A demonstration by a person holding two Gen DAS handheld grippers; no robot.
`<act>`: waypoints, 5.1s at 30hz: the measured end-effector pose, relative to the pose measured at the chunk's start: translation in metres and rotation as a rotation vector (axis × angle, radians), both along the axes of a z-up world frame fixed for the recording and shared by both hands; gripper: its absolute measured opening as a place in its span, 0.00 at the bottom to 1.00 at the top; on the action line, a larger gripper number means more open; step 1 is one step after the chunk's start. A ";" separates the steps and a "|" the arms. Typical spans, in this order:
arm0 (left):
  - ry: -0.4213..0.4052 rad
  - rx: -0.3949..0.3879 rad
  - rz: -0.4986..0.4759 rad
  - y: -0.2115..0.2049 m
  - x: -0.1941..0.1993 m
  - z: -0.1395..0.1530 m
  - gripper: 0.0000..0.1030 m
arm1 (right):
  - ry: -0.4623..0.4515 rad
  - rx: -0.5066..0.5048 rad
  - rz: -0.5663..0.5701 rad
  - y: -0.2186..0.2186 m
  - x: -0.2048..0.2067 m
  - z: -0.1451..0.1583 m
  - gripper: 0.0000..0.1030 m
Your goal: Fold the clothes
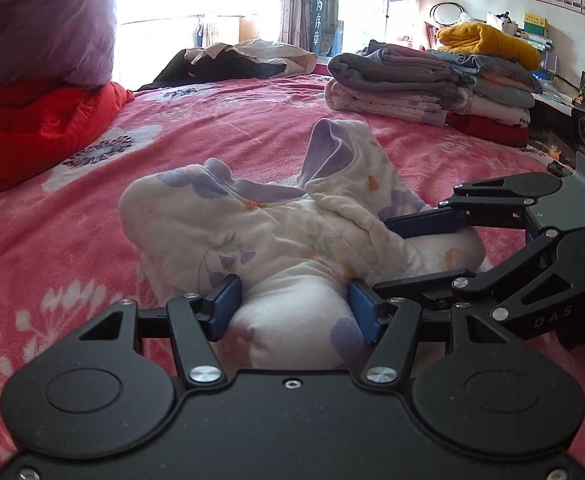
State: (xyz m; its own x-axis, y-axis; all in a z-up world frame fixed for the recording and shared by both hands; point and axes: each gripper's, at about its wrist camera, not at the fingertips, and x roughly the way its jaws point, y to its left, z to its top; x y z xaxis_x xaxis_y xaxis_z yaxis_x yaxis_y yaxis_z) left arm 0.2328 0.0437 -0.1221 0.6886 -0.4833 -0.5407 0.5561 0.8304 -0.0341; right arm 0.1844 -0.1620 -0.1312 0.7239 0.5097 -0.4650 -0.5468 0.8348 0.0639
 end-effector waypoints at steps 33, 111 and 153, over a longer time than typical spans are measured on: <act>0.033 -0.376 0.232 0.066 -0.027 0.046 0.55 | -0.115 0.119 -0.074 -0.020 -0.028 0.049 0.68; 0.527 -0.980 0.348 -0.054 0.380 -0.039 0.43 | 0.084 0.632 -0.449 -0.236 0.378 0.019 0.42; -0.075 0.232 0.927 0.093 -0.228 0.177 0.94 | 0.244 0.367 -0.308 -0.099 -0.115 0.036 1.00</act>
State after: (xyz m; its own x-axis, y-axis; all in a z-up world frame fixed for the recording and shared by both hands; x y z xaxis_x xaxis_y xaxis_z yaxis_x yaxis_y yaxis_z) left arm 0.0044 0.1370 0.0551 0.7803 0.3848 -0.4931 -0.3313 0.9229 0.1960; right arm 0.0693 -0.2608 -0.0952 0.7588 0.4518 -0.4691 -0.2133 0.8529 0.4765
